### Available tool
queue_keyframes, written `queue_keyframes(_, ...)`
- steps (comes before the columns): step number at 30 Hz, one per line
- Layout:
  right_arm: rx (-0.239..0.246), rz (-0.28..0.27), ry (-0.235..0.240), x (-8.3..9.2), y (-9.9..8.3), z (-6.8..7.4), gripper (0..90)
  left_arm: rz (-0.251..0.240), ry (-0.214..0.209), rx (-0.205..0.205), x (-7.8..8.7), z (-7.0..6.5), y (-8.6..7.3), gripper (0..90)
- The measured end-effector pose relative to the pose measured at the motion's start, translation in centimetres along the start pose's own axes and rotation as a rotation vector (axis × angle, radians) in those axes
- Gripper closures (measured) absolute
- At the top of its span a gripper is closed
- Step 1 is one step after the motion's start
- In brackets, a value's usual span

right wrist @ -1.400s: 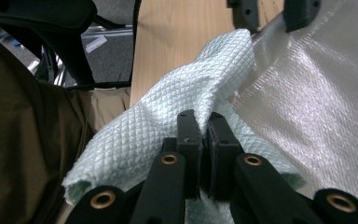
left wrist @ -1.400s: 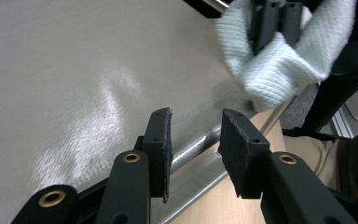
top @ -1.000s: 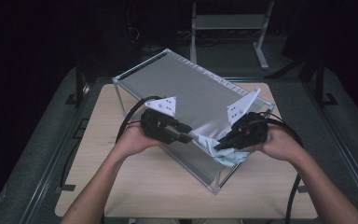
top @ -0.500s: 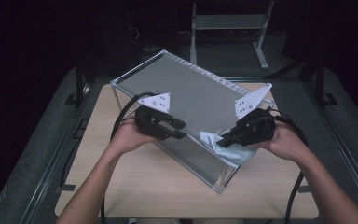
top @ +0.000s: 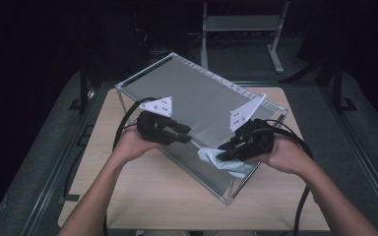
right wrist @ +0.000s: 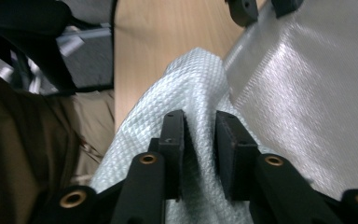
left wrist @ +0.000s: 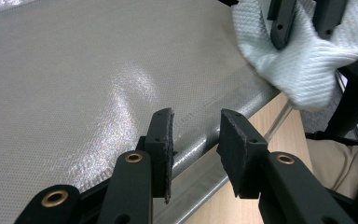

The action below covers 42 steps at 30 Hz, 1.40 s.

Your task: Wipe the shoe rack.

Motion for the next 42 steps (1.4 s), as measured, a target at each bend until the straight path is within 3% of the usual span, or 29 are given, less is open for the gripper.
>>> queue_keyframes(4, -0.017, -0.030, 0.020, 0.0, -0.2, -0.1, 75.7, -0.004, -0.002, 0.011, -0.1, 0.0, 0.0, 66.8)
queue_keyframes(7, -0.048, -0.071, 0.051, 0.1, -0.2, -0.2, 66.1, -0.012, 0.008, 0.010, -0.4, -0.1, 0.2, 67.1)
queue_keyframes(19, 0.005, 0.027, -0.051, -0.2, -0.3, 0.2, 66.0, -0.022, 0.025, 0.013, -1.4, -0.4, 0.9, 66.8)
queue_keyframes(34, -0.070, 0.021, -0.128, 2.7, -4.2, -1.7, 69.6, -0.001, 0.006, -0.011, -3.8, -1.4, 2.7, 66.5)
queue_keyframes(42, -0.098, 0.016, -0.156, 3.6, -5.3, -2.7, 71.8, 0.007, 0.006, 0.021, -2.5, -0.4, 2.5, 69.0)
Point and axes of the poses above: each handheld gripper's, and its own axes: x roughly backward along the jaws, y roughly out of its top, z roughly to its left, the point moved 4 cm from there along -x, roughly forward along the jaws, and after that the axes turned 8 degrees about x, right-handed, at the moved point
